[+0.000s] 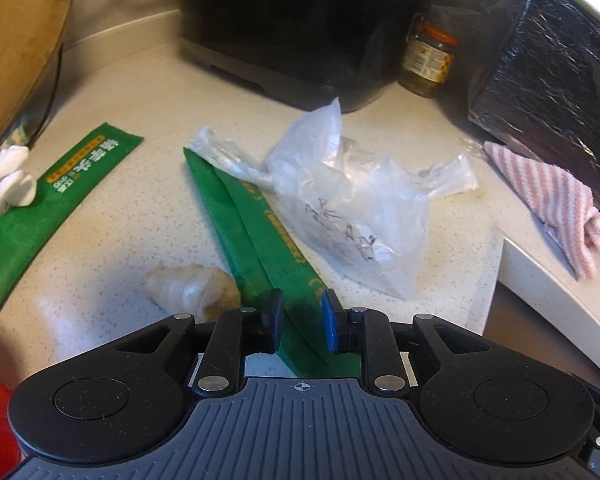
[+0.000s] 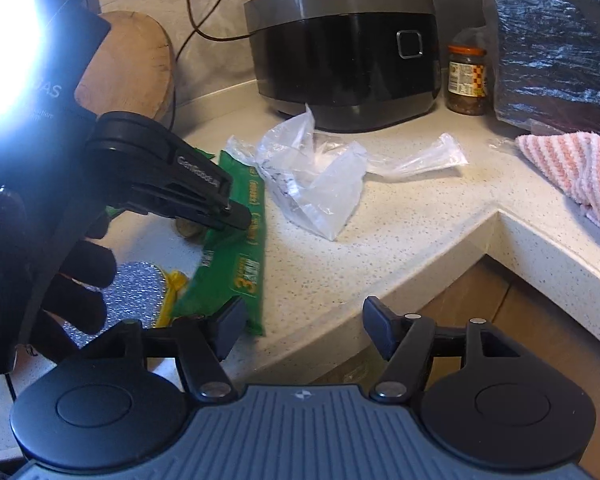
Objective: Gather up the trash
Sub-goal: 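Lift the green packet with the left gripper while the right moves toward the plastic bag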
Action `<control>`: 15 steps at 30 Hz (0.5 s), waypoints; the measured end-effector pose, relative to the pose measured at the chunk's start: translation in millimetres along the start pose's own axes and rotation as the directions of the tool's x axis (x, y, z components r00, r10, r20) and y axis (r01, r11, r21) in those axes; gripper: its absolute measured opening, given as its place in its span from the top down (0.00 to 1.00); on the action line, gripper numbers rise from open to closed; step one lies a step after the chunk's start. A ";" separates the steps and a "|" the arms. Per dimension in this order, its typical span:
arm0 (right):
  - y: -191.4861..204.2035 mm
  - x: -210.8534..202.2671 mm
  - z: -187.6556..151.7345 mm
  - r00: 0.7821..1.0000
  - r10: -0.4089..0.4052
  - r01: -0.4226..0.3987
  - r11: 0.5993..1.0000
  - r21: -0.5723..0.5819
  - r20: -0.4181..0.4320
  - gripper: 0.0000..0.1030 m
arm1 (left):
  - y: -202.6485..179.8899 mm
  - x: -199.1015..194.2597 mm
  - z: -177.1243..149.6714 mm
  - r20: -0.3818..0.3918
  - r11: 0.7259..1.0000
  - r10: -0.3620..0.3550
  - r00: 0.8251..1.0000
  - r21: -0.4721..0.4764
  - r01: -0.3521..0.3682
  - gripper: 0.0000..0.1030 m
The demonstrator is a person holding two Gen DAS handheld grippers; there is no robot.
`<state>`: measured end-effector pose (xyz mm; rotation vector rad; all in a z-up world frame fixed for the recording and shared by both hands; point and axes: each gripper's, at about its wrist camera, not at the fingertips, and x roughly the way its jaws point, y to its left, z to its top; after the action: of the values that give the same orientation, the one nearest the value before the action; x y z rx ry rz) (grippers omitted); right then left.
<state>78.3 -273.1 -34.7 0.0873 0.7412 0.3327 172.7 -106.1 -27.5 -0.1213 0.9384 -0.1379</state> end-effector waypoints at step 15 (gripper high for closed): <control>44.0 35.5 21.7 0.974 0.212 -0.216 0.976 -0.039 -0.085 0.46 | 45.5 -25.9 -2.6 0.022 0.968 -0.145 0.989 -0.203 0.147 0.77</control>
<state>105.7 -219.1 -33.2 0.1089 0.8050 0.5623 158.4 -57.0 -15.8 -0.3810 0.9347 -0.1771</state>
